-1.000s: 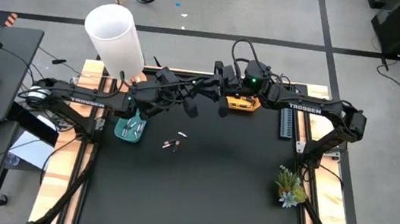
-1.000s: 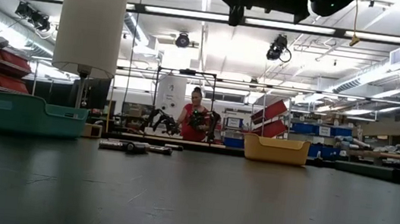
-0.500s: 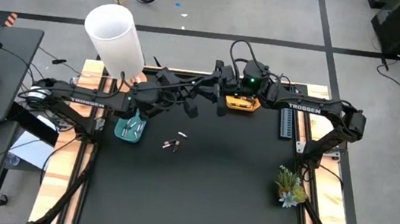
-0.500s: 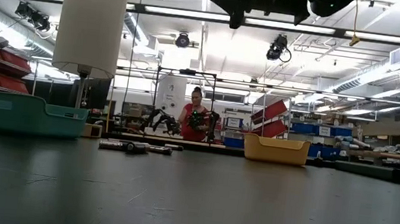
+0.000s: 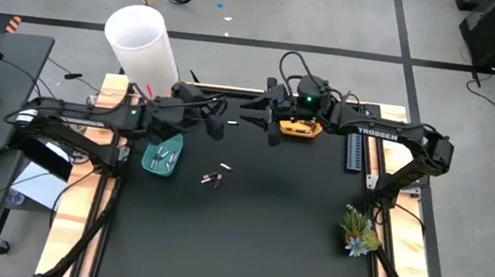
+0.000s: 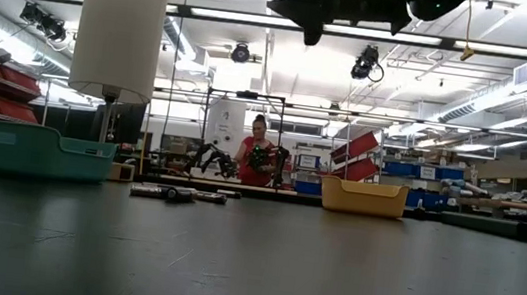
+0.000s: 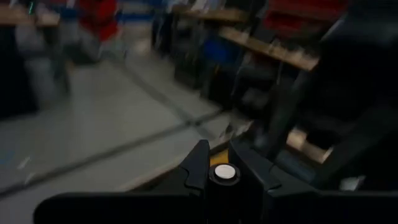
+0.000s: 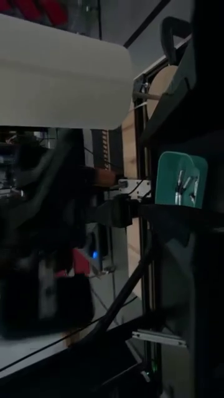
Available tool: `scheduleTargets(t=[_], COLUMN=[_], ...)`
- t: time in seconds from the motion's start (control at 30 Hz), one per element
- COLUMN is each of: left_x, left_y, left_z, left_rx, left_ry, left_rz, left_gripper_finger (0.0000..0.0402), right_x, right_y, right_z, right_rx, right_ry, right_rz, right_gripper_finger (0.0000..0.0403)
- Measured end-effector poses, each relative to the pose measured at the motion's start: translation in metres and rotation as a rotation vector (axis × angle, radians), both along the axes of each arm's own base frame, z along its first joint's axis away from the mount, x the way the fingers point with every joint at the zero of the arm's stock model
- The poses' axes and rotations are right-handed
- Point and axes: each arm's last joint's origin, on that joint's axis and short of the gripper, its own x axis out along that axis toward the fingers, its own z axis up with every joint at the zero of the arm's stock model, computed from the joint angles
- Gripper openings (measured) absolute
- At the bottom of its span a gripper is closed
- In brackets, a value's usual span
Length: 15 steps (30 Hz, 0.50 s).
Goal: Sort batteries
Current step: Put the black battery into the yellow bin
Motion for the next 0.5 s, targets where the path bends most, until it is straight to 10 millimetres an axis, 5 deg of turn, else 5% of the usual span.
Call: scheduleTargets(t=[0.5], left_x=[-0.047], left_y=[-0.015], left_z=[-0.054], left_rx=[-0.480], left_ry=[0.291], left_rz=[0.210], left_gripper_finger=[0.0054], right_x=[-0.001], right_y=[-0.001], right_z=[-0.003], right_rx=[0.008], right_ry=[0.027], right_rz=[-0.009], right_gripper_finger=[0.0165])
